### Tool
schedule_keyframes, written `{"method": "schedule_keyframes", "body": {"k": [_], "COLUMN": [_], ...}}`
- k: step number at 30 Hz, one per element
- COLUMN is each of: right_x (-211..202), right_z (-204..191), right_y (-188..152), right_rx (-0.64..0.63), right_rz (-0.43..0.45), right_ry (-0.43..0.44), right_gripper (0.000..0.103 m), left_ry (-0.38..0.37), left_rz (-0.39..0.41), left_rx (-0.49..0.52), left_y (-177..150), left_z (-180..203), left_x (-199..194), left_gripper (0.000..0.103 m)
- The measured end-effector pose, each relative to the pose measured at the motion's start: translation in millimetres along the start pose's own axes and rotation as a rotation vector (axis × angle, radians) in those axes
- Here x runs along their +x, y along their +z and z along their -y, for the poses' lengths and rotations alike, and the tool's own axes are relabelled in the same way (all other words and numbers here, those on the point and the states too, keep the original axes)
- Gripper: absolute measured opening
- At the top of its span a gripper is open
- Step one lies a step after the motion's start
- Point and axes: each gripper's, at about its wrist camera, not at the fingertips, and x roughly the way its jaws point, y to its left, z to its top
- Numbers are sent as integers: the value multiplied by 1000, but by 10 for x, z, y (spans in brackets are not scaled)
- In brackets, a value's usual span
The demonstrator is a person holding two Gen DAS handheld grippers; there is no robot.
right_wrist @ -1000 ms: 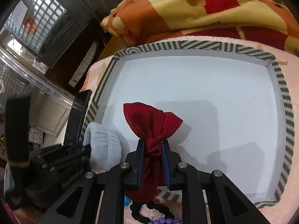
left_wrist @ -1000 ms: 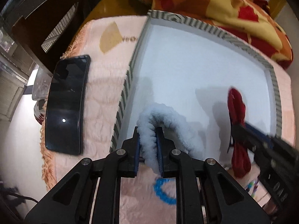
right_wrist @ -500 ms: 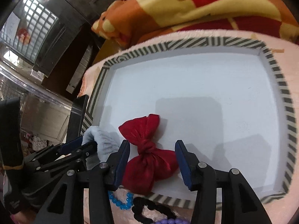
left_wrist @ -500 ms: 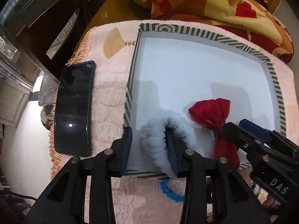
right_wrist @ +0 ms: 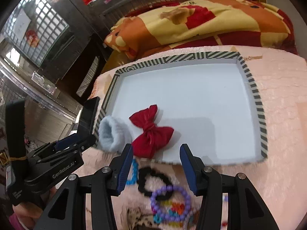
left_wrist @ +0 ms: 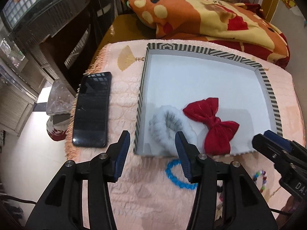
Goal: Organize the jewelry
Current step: 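Withdraw both tools and move the left tool to the beige ribbon clip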
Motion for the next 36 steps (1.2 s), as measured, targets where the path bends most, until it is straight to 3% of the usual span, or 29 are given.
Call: {"method": "schedule_keyframes", "body": {"k": [4,24,33,36], "right_x": [-175,-557,-654,-696], "right_z": [-45,4,-13,-30], "right_y": [-178,-1042,-1149,-1151], "right_rx": [-16,-7,-5,-9], "right_rz": [19,30,51,67], "right_ry": [-24,-156,-175,-180], "right_gripper": [60,61,61,67], "left_ry": [-11,-56,-68,-70], "left_rz": [3,22,14,17], "left_rx": [-2,51,72,76], "left_y": [-163,-846,-1021,-1053], "left_z": [-30,-18,24,33], "left_x": [-104,-491,-558,-587], "left_gripper": [48,49,49,49]}}
